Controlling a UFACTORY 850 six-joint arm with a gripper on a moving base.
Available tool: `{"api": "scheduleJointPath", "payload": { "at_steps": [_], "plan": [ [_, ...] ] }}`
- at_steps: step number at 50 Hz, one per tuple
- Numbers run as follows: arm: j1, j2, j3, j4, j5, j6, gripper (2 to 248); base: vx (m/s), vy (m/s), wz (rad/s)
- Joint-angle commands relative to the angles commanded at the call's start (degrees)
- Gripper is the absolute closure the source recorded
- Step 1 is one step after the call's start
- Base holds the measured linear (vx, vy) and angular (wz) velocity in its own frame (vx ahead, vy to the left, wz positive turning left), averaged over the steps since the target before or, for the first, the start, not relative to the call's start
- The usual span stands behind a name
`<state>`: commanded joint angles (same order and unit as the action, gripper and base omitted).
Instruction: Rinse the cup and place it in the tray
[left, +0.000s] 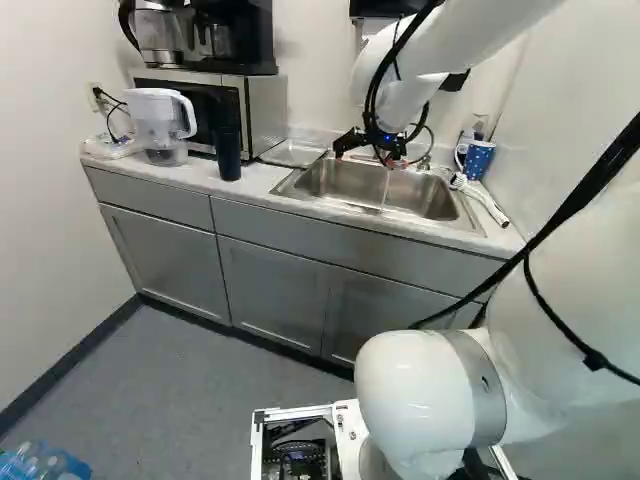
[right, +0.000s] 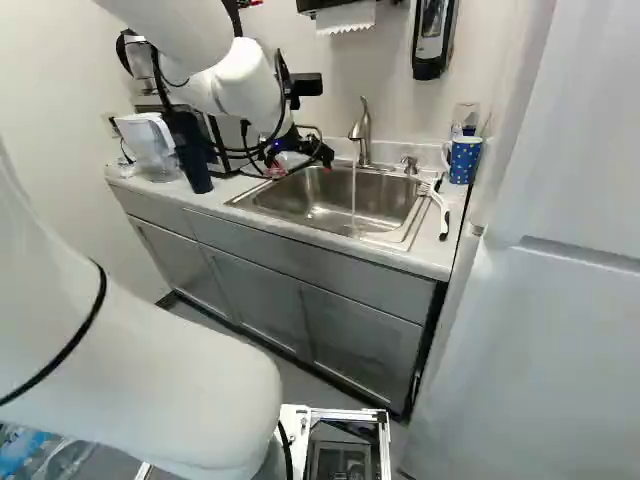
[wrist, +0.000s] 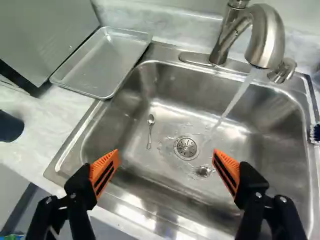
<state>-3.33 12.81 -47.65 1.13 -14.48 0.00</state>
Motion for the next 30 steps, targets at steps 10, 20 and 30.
{"api": "scheduleJointPath", "payload": {
  "at_steps": [10, 20, 30],
  "plan": [
    [2.11, -0.40, -0.36, 0.00, 0.00, 0.00, 3, 0.000, 0.000, 0.000],
    [4.19, -0.97, -0.86, 0.00, 0.00, 0.00, 3, 0.000, 0.000, 0.000],
    [6.27, -1.55, -1.38, 0.00, 0.00, 0.00, 3, 0.000, 0.000, 0.000]
  ]
}}
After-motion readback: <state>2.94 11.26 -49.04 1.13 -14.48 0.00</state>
